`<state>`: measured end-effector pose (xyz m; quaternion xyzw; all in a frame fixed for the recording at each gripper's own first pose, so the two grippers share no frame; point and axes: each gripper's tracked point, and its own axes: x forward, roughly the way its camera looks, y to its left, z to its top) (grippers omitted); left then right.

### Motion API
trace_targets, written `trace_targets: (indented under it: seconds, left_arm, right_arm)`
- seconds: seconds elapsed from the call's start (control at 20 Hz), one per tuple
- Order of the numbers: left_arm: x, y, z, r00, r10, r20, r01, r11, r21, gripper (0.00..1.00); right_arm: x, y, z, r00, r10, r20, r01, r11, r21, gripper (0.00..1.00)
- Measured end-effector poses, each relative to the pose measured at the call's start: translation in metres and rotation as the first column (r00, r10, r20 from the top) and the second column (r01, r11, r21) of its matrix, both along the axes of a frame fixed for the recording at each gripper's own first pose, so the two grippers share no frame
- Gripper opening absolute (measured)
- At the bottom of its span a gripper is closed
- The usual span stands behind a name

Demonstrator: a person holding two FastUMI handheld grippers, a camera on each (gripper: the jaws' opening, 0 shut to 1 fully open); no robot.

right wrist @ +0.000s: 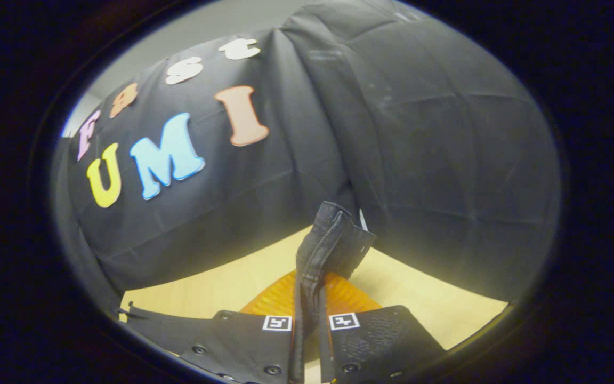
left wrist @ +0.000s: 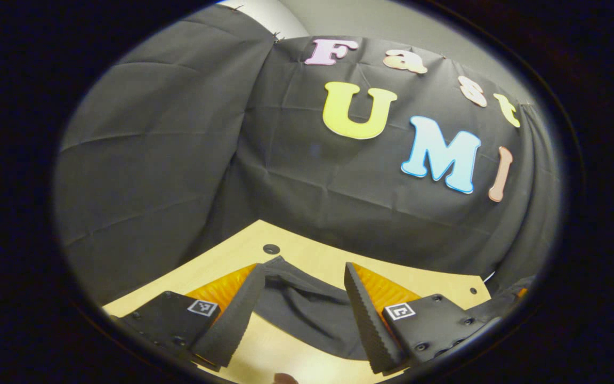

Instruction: Grasp the waist and the cuffs of the jeans and fold them to make the two legs overlap; first hold the waist and fold one-third of the jeans toward the cuffs, then hold the cuffs and fold the remaining one-third in the same direction to finish folding.

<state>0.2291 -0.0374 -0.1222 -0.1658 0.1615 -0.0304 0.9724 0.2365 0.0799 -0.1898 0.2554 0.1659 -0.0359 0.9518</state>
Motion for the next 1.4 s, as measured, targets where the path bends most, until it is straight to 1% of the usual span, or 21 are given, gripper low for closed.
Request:
trace_targets:
  seconds: [0.15,0.2,0.25,0.35,0.4,0.45,0.55,0.6,0.65,0.7,0.75,0.8,0.85,0.9,1.0,1.1,1.15,1.2,1.25,1.3,1.4]
  left_arm:
    - [-0.008,-0.007,0.007,0.999,-0.027,0.017,0.027,0.999,0.021,0.98]
    - [-0.011,-0.008,0.01,0.999,-0.032,0.025,0.032,0.999,0.025,0.98]
    - [-0.012,-0.008,0.015,0.999,-0.036,0.036,0.035,0.999,0.027,0.98]
    - [-0.015,-0.009,0.022,0.998,-0.041,0.053,0.04,0.999,0.026,0.98]
    - [-0.015,-0.008,0.023,0.997,-0.045,0.058,0.044,0.999,0.019,0.98]
    - [-0.018,-0.008,0.023,0.997,-0.048,0.061,0.047,0.999,0.013,0.98]
    - [-0.022,-0.006,0.021,0.997,-0.045,0.064,0.045,0.999,0.008,1.0]
    - [-0.025,-0.004,0.018,0.997,-0.041,0.06,0.041,0.999,0.001,0.98]
    - [-0.029,-0.001,0.014,0.998,-0.033,0.052,0.033,0.999,-0.009,0.98]
    - [-0.032,0.0,0.009,0.999,-0.022,0.041,0.023,1.0,-0.022,0.98]
    - [-0.037,0.002,0.005,1.0,-0.01,0.029,0.011,0.999,-0.031,0.98]
    - [-0.042,0.006,0.0,1.0,-0.001,0.015,0.001,0.999,-0.037,0.98]
    - [-0.047,0.008,-0.005,1.0,0.009,0.0,-0.009,0.999,-0.037,0.98]
    - [-0.051,0.012,-0.01,1.0,0.018,-0.012,-0.018,0.999,-0.034,0.98]
    - [-0.059,0.023,-0.019,0.998,0.04,-0.038,-0.041,0.999,-0.028,1.0]
    - [-0.067,0.029,-0.031,0.995,0.061,-0.08,-0.065,0.997,-0.051,1.0]
    - [-0.07,0.031,-0.04,0.991,0.072,-0.113,-0.08,0.995,-0.068,1.0]
    - [-0.071,0.034,-0.048,0.987,0.079,-0.142,-0.092,0.992,-0.088,0.98]
    - [-0.072,0.037,-0.057,0.982,0.085,-0.171,-0.105,0.989,-0.108,1.0]
    - [-0.071,0.041,-0.066,0.975,0.095,-0.199,-0.121,0.985,-0.124,0.98]
    - [-0.067,0.043,-0.081,0.963,0.096,-0.252,-0.146,0.972,-0.186,0.98]
  right_arm:
    - [-0.025,0.03,0.062,0.986,0.047,0.162,-0.029,0.993,-0.113,0.1]
    - [-0.03,0.046,0.075,0.978,0.076,0.195,-0.046,0.987,-0.154,0.05]
    - [-0.032,0.066,0.081,0.97,0.11,0.218,-0.068,0.978,-0.195,0.1]
    - [-0.046,0.104,0.091,0.948,0.184,0.258,-0.111,0.956,-0.272,0.1]
    - [-0.054,0.124,0.093,0.935,0.227,0.274,-0.142,0.944,-0.299,0.1]
    - [-0.053,0.147,0.093,0.916,0.274,0.291,-0.175,0.93,-0.324,0.05]
    - [-0.056,0.193,0.089,0.867,0.377,0.325,-0.251,0.895,-0.368,0.05]
    - [-0.058,0.214,0.084,0.841,0.427,0.332,-0.292,0.875,-0.387,0.1]
    - [-0.059,0.236,0.074,0.818,0.472,0.329,-0.333,0.855,-0.398,0.05]
    - [-0.062,0.257,0.063,0.798,0.513,0.317,-0.379,0.836,-0.398,0.1]
    - [-0.062,0.281,0.049,0.783,0.547,0.296,-0.424,0.817,-0.39,0.1]
    - [-0.064,0.301,0.035,0.769,0.579,0.269,-0.47,0.799,-0.376,0.06]
    - [-0.066,0.318,0.022,0.755,0.613,0.233,-0.521,0.776,-0.355,0.06]
    - [-0.07,0.33,0.008,0.739,0.643,0.201,-0.564,0.753,-0.338,0.1]
    - [-0.079,0.35,-0.016,0.703,0.694,0.156,-0.621,0.706,-0.34,0.11]
    - [-0.087,0.365,-0.027,0.664,0.735,0.136,-0.668,0.665,-0.334,0.13]
    - [-0.09,0.365,-0.033,0.654,0.746,0.126,-0.683,0.654,-0.325,0.18]
    - [-0.092,0.367,-0.037,0.646,0.755,0.112,-0.7,0.645,-0.307,0.19]
    - [-0.094,0.365,-0.037,0.645,0.758,0.098,-0.707,0.64,-0.3,0.34]
    - [-0.097,0.363,-0.039,0.637,0.765,0.092,-0.715,0.632,-0.299,0.46]
    - [-0.101,0.356,-0.038,0.63,0.773,0.077,-0.721,0.619,-0.313,0.7]
